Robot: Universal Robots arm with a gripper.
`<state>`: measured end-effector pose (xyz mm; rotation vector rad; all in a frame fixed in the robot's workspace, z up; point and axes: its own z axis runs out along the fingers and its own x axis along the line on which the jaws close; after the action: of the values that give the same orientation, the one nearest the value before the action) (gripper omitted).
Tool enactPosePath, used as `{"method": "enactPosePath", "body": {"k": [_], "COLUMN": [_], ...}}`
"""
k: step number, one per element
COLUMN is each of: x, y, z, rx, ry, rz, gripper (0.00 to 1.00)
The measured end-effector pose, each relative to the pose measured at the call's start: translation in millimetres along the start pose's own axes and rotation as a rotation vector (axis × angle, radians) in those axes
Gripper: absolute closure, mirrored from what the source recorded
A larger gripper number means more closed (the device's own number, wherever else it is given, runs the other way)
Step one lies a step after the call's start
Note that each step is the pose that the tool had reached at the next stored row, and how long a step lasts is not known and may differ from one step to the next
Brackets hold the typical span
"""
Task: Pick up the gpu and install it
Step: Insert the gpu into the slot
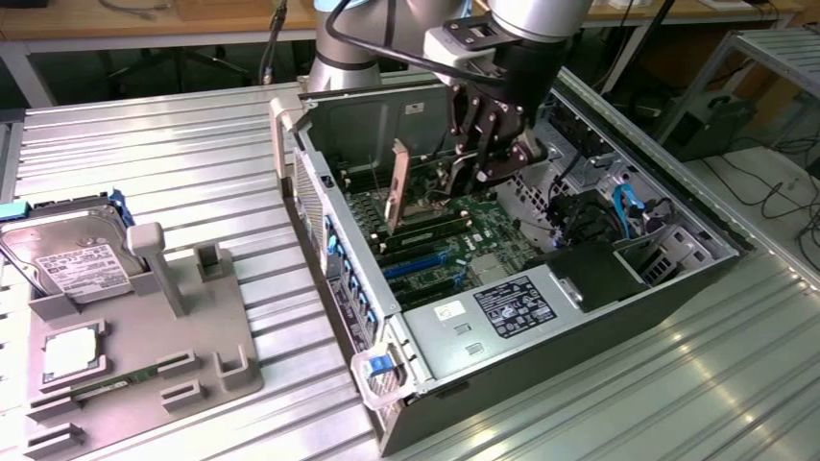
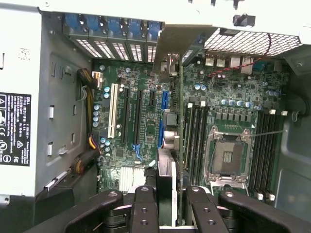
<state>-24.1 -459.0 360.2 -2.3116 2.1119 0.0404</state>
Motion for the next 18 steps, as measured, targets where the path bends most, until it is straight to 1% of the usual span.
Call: {"method": "enactPosePath", "body": {"k": [2,11,18], "x": [0.1,0.3,0.6], "y": [0.0,-0.1,-0.1], "z": [1.0,6.5,9.7], "rx": [-0.0009,-0.0101,-0.0138], "ry": [-0.0001,-0.0009,-0.0012], "rz": [0.0,0.0,0.0], "gripper": [0.72,0.72,0.72]}}
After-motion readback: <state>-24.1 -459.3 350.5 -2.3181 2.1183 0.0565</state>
